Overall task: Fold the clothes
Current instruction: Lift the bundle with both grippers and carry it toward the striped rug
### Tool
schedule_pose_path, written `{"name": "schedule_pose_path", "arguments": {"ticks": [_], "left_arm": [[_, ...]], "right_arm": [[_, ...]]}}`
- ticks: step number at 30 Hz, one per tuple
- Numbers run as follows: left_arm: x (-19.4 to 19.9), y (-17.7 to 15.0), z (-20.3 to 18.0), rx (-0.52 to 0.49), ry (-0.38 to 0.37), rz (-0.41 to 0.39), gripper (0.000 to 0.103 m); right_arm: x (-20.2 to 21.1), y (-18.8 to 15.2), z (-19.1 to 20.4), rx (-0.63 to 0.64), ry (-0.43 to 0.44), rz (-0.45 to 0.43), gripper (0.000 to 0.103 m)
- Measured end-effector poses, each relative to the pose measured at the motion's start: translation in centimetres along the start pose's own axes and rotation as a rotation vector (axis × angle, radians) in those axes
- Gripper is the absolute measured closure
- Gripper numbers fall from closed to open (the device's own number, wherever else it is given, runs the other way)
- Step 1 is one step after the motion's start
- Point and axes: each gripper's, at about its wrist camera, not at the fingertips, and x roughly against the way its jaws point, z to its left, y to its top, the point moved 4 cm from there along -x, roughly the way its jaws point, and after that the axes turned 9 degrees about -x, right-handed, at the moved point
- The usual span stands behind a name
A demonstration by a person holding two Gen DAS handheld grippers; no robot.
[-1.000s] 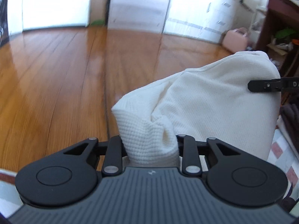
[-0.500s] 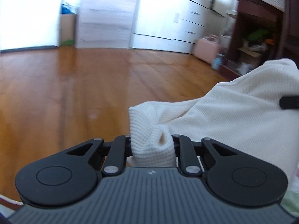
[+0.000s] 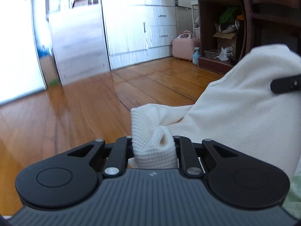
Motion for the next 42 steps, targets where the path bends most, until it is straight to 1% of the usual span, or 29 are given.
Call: {"name": "schedule_pose_path", "arguments": {"ticks": [3, 5, 8, 12, 16, 19, 23, 25, 28, 31, 36, 38, 42], "left_arm": [[0.5, 1.8, -1.7, -0.081, 0.023, 0.0, 0.088], [0.9, 2.6, -2.8, -0.122, 0.023, 0.004, 0.088], [1.9, 3.2, -4.7, -0.187, 0.036, 0.009, 0.088], [3.1, 3.4, -6.6, -0.208, 0.033, 0.027, 0.088], [4.2, 4.2, -7.8, -0.219, 0.051, 0.019, 0.088], [5.4, 5.1, -8.7, -0.259, 0.08, -0.013, 0.088], [7.0, 7.1, -9.4, -0.265, 0.065, -0.04, 0.088], [7.8, 8.3, -9.8, -0.269, 0.058, -0.053, 0.088], [8.9, 10.1, -10.9, -0.316, 0.073, -0.08, 0.087], [9.4, 11.6, -12.0, -0.336, 0.084, -0.102, 0.087], [8.6, 13.8, -13.5, -0.304, 0.068, -0.102, 0.087], [8.0, 14.7, -14.3, -0.308, 0.061, -0.105, 0.087], [6.6, 17.1, -16.2, -0.324, 0.053, -0.123, 0.087]], "right_arm": [[1.5, 0.1, -0.1, 0.01, 0.013, -0.031, 0.083], [2.6, -0.1, -0.1, 0.029, 0.013, -0.049, 0.083], [4.3, -0.4, -0.1, 0.052, 0.012, -0.074, 0.083], [6.4, -1.3, -1.0, 0.026, 0.016, -0.092, 0.083], [8.6, -1.0, -1.3, -0.007, 0.041, -0.126, 0.083], [11.0, -0.3, -0.7, -0.001, 0.056, -0.162, 0.084], [13.6, 0.6, -0.7, 0.011, 0.034, -0.173, 0.084], [14.6, 1.2, -1.5, 0.004, 0.026, -0.163, 0.084], [15.8, 2.2, -3.0, -0.006, 0.029, -0.148, 0.084], [16.7, 3.4, -4.2, 0.003, 0.039, -0.146, 0.084], [18.1, 6.1, -5.5, 0.032, 0.051, -0.184, 0.084], [18.8, 7.1, -5.8, 0.072, 0.039, -0.214, 0.084], [19.5, 8.8, -7.4, 0.104, -0.012, -0.234, 0.084]]}}
